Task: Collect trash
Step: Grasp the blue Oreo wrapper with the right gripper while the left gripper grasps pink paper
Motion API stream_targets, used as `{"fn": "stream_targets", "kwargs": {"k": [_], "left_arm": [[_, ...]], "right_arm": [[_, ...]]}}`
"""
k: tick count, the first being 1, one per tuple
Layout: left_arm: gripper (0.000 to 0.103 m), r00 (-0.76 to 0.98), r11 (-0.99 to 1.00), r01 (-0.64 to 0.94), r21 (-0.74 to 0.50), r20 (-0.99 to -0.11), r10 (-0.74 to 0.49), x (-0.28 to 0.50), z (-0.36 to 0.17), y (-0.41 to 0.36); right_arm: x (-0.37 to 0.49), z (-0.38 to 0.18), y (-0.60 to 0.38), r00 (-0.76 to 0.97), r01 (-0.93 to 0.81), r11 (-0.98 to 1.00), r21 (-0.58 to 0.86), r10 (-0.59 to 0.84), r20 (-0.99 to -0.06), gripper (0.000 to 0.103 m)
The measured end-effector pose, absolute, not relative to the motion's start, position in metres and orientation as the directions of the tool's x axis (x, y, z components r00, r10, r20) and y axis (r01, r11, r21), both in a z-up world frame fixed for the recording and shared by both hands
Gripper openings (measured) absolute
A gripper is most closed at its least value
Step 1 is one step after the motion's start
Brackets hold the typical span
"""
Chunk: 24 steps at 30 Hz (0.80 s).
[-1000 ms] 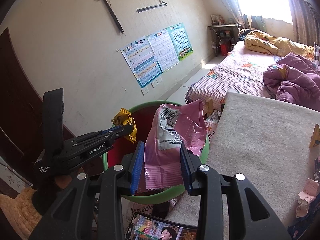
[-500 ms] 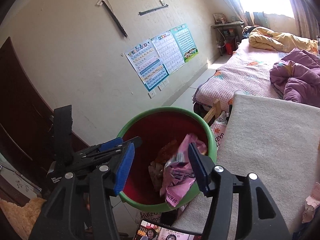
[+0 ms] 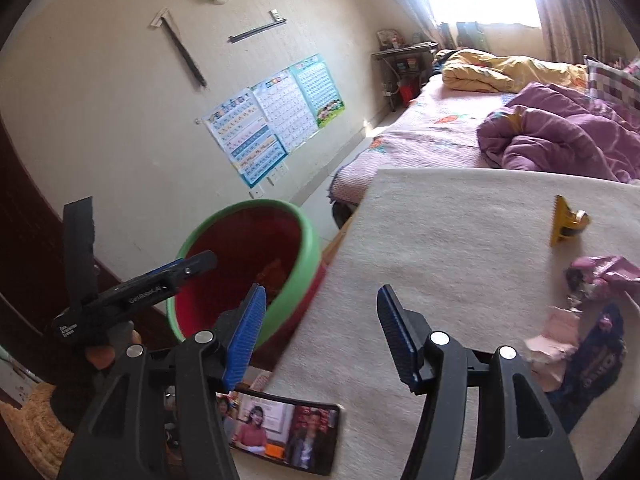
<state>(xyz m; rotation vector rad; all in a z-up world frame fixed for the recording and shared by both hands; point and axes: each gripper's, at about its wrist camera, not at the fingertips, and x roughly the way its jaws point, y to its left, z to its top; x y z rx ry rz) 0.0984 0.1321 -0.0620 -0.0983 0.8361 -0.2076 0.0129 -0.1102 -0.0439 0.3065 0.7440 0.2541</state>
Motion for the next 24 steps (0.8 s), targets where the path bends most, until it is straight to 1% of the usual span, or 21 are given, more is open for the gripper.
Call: {"fn": "stream_targets", "kwargs": {"k": [3, 5, 7, 10, 12, 15, 16, 17, 19, 21, 22, 24], "left_arm": [[0.067, 0.65, 0.971, 0.173, -0.166, -0.721, -0.239, 0.089, -0.059, 0.107], [0.066, 0.644, 0.967, 0.195, -0.164, -0.722, -0.252, 0.082, -0.059, 0.089], [0.066, 0.636, 0.962, 0.217, -0.166, -0.724, -0.268, 0.075, -0.058, 0.07], [0.066, 0.621, 0.952, 0.257, -0.167, -0.727, -0.295, 0.066, -0.059, 0.039], [0.066, 0.612, 0.943, 0.288, -0.164, -0.726, -0.313, 0.062, -0.059, 0.018], [0.066, 0.594, 0.928, 0.334, -0.165, -0.727, -0.343, 0.057, -0.061, -0.012], [0.066, 0.588, 0.923, 0.347, -0.169, -0.728, -0.354, 0.056, -0.061, -0.02], [0.066, 0.581, 0.917, 0.36, -0.17, -0.729, -0.363, 0.055, -0.062, -0.03], [0.066, 0.57, 0.908, 0.384, -0.169, -0.73, -0.377, 0.051, -0.064, -0.047], [0.066, 0.557, 0.896, 0.41, -0.169, -0.732, -0.393, 0.049, -0.065, -0.062], [0.066, 0.55, 0.89, 0.423, -0.17, -0.733, -0.401, 0.047, -0.067, -0.069], [0.066, 0.532, 0.882, 0.439, -0.172, -0.741, -0.41, 0.048, -0.071, -0.08]], "right_arm": [[-0.007, -0.041, -0.159, 0.755, -0.009, 0.95, 0.314, 0.213, -0.621, 0.061], [-0.018, -0.049, -0.189, 0.755, 0.076, 0.959, 0.273, 0.124, -0.644, 0.064], [-0.028, -0.064, -0.219, 0.733, 0.157, 0.945, 0.287, 0.084, -0.675, 0.065], [-0.037, -0.092, -0.251, 0.684, 0.231, 0.915, 0.331, 0.09, -0.724, 0.067], [-0.038, -0.108, -0.257, 0.657, 0.227, 0.914, 0.337, 0.112, -0.746, 0.067], [-0.03, -0.127, -0.254, 0.617, 0.185, 0.91, 0.372, 0.187, -0.764, 0.065], [-0.028, -0.132, -0.252, 0.605, 0.163, 0.91, 0.38, 0.212, -0.767, 0.058], [-0.027, -0.136, -0.25, 0.595, 0.143, 0.914, 0.38, 0.227, -0.771, 0.041], [-0.028, -0.139, -0.246, 0.583, 0.098, 0.916, 0.388, 0.263, -0.768, 0.026], [-0.031, -0.131, -0.251, 0.6, 0.067, 0.916, 0.396, 0.28, -0.749, 0.015], [-0.032, -0.125, -0.254, 0.615, 0.059, 0.917, 0.395, 0.278, -0.737, 0.013], [-0.036, -0.11, -0.265, 0.659, 0.052, 0.915, 0.4, 0.27, -0.702, 0.013]]}}
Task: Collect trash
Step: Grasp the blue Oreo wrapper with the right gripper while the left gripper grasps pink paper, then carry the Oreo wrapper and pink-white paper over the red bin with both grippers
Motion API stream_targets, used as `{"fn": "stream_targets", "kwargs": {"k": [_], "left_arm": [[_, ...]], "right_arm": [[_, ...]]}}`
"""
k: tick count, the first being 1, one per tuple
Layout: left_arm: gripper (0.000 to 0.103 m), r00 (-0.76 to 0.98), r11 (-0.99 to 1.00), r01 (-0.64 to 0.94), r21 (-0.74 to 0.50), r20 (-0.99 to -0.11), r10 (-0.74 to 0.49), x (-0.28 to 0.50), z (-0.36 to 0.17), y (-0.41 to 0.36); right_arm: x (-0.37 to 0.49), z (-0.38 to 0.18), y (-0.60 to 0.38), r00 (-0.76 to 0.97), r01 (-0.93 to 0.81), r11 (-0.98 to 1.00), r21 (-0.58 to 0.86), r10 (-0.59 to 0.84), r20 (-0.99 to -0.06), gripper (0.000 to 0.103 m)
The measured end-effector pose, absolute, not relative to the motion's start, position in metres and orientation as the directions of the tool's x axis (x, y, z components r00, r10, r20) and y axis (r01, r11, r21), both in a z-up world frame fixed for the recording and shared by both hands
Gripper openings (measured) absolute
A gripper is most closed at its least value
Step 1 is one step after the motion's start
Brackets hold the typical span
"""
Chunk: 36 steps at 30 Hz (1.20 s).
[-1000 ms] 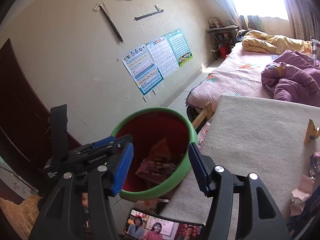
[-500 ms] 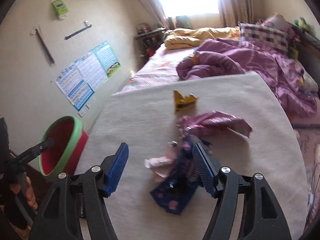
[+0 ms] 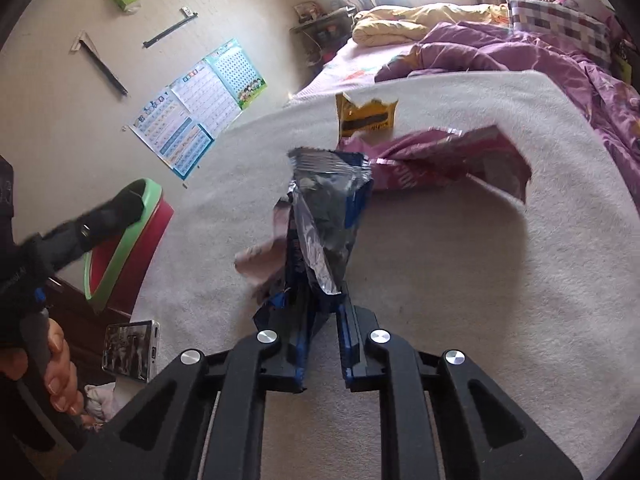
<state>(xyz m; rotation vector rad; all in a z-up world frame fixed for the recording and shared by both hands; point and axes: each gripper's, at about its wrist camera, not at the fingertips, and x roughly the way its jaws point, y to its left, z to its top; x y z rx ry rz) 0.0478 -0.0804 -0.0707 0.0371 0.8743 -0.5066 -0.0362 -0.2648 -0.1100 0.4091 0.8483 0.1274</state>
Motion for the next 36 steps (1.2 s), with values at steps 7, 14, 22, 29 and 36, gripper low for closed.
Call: {"fn": "stream_targets", "kwargs": {"k": [7, 14, 22, 29, 36], "left_arm": [[0.066, 0.455, 0.864, 0.477, -0.163, -0.795, -0.401, 0.054, -0.102, -0.12], [0.066, 0.364, 0.83, 0.531, -0.172, -0.838, -0.407, 0.053, -0.131, -0.148], [0.032, 0.319, 0.836, 0.513, -0.195, -0.861, -0.396, 0.049, -0.144, -0.145], [0.032, 0.425, 0.865, 0.462, -0.195, -0.807, -0.409, 0.043, -0.109, -0.121], [0.032, 0.558, 0.905, 0.4, -0.148, -0.744, -0.368, 0.038, -0.071, -0.093]], "right_arm": [[-0.047, -0.077, -0.303, 0.739, 0.069, 0.91, 0.41, 0.229, -0.634, 0.013], [-0.054, -0.076, -0.312, 0.738, 0.08, 0.901, 0.427, 0.234, -0.633, 0.014], [-0.049, -0.073, -0.305, 0.728, 0.051, 0.904, 0.425, 0.258, -0.635, 0.014], [-0.047, -0.064, -0.293, 0.737, 0.004, 0.913, 0.408, 0.273, -0.618, 0.014], [-0.044, -0.051, -0.282, 0.754, -0.029, 0.916, 0.399, 0.282, -0.593, 0.014]]}}
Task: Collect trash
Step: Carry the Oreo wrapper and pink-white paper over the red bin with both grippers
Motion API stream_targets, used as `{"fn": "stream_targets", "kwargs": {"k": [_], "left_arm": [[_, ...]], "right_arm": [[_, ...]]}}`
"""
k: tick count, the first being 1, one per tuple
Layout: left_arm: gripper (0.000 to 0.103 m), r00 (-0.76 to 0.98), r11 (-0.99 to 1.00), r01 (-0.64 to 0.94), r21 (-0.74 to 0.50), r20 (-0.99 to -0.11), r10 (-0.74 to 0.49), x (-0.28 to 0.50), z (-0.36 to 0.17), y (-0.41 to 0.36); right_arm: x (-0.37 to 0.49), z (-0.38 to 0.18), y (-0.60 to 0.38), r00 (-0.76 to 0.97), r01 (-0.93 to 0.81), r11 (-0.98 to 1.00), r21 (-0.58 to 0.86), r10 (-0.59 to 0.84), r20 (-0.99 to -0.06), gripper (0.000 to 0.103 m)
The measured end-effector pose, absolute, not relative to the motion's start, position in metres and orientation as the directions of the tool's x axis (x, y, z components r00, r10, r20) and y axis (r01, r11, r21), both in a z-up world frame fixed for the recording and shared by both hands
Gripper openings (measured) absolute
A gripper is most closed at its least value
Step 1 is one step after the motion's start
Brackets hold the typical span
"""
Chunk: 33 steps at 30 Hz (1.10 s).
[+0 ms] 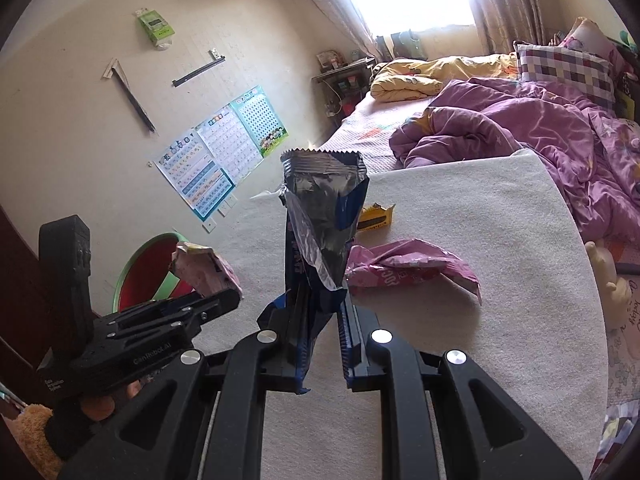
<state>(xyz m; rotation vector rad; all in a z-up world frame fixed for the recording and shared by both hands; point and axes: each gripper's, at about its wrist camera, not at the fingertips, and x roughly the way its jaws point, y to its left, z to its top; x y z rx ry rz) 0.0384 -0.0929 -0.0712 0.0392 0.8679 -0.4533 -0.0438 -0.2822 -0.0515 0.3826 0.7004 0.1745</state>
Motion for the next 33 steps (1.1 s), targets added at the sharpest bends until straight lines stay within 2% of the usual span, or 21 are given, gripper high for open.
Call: {"fn": "stream_targets", "kwargs": {"k": [7, 33], "left_arm": [[0.032, 0.615, 0.914, 0.382, -0.137, -0.701, -0.362, 0.034, -0.053, -0.079], [0.032, 0.643, 0.918, 0.373, -0.139, -0.675, -0.363, 0.05, -0.044, -0.026]], "right_arm": [[-0.04, -0.046, -0.268, 0.755, -0.058, 0.92, 0.388, 0.295, -0.586, 0.014], [-0.018, -0.045, -0.224, 0.75, -0.077, 0.927, 0.367, 0.297, -0.591, 0.015]]}}
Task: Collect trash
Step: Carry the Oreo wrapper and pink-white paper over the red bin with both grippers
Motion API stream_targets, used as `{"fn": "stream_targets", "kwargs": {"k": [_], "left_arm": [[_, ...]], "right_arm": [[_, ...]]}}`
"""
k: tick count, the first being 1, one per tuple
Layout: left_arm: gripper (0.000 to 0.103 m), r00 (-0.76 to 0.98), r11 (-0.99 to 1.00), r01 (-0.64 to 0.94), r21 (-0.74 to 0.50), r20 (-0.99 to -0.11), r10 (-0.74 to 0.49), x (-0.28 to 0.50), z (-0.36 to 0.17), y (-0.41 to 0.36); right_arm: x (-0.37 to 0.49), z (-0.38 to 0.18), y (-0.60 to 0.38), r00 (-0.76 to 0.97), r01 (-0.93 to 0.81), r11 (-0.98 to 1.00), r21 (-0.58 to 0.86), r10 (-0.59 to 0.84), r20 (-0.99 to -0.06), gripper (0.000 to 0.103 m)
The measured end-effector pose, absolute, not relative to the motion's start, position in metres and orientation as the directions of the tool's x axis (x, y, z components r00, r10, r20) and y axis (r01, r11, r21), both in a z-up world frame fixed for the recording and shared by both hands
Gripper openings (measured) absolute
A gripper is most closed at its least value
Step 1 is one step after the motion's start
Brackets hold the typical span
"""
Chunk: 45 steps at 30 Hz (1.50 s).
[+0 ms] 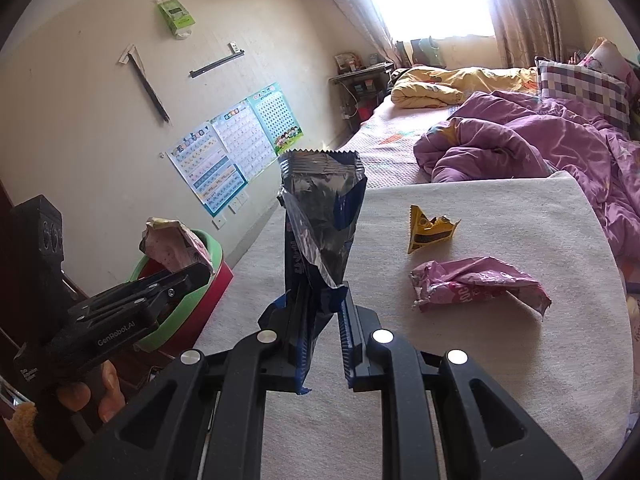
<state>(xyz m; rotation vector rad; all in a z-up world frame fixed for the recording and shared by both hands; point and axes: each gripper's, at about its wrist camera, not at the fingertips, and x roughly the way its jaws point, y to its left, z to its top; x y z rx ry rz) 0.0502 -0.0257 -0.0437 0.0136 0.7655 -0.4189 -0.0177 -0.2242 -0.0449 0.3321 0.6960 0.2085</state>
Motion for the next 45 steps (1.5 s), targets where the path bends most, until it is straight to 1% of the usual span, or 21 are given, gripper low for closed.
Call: {"fn": "stream_targets", "kwargs": {"k": [15, 24, 32, 45], "left_arm": [[0.032, 0.673, 0.947, 0.291, -0.138, -0.674, -0.305, 0.07, -0.043, 0.05], [0.032, 0.668, 0.946, 0.291, -0.146, -0.676, -0.31, 0.078, -0.047, 0.07], [0.032, 0.665, 0.945, 0.29, -0.149, -0.68, -0.311, 0.086, -0.051, 0.089], [0.032, 0.666, 0.949, 0.275, -0.156, -0.681, -0.305, 0.093, -0.054, 0.116]], "right_arm": [[0.001, -0.044, -0.166, 0.741, -0.103, 0.931, 0.35, 0.306, -0.598, 0.015], [0.007, -0.045, -0.134, 0.735, -0.117, 0.935, 0.335, 0.308, -0.604, 0.015], [0.012, -0.047, -0.102, 0.716, -0.153, 0.93, 0.335, 0.338, -0.611, 0.015], [0.018, -0.045, -0.082, 0.719, -0.163, 0.932, 0.324, 0.337, -0.608, 0.015]]}}
